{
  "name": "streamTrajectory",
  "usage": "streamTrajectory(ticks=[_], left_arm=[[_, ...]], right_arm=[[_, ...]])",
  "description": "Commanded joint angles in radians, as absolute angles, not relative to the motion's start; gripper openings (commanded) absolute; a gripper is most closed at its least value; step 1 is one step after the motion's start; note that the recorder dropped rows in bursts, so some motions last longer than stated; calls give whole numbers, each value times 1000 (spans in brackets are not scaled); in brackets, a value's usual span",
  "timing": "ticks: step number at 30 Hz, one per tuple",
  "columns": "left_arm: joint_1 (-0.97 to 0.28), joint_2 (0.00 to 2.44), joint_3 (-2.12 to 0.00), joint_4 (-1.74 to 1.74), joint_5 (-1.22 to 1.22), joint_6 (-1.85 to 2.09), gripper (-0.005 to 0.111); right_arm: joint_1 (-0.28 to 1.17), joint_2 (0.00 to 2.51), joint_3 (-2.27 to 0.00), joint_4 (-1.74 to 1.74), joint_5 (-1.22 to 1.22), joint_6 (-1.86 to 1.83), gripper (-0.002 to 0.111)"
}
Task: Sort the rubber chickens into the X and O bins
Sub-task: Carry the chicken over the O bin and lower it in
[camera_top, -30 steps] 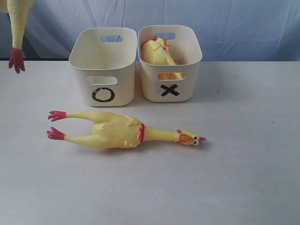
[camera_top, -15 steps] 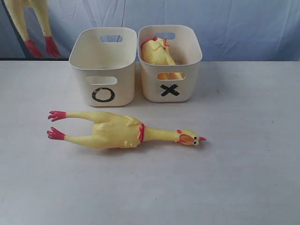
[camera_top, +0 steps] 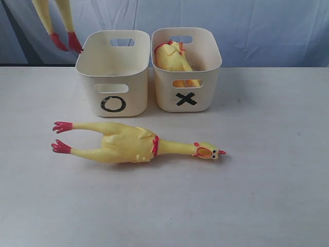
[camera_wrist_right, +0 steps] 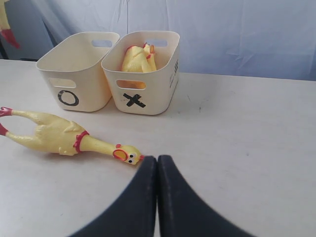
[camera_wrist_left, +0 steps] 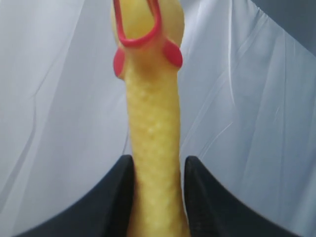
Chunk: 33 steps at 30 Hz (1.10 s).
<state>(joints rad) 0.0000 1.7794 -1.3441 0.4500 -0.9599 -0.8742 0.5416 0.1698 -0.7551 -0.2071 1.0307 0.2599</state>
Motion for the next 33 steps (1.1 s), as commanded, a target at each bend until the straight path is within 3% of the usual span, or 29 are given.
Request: streamTrajectory(ticks=[1,19,33], left_arm=[[-3,1844,-1410,425,-1024,-882,0],[-88,2164,-1720,488,-1015,-868,0],[-93,2193,-1727,464,-917,-720,0]], right_arm=[[538,166,-751,-209,1029,255,0],[538,166,-751,-209,1029,255,0],[538,166,-751,-209,1029,255,0]])
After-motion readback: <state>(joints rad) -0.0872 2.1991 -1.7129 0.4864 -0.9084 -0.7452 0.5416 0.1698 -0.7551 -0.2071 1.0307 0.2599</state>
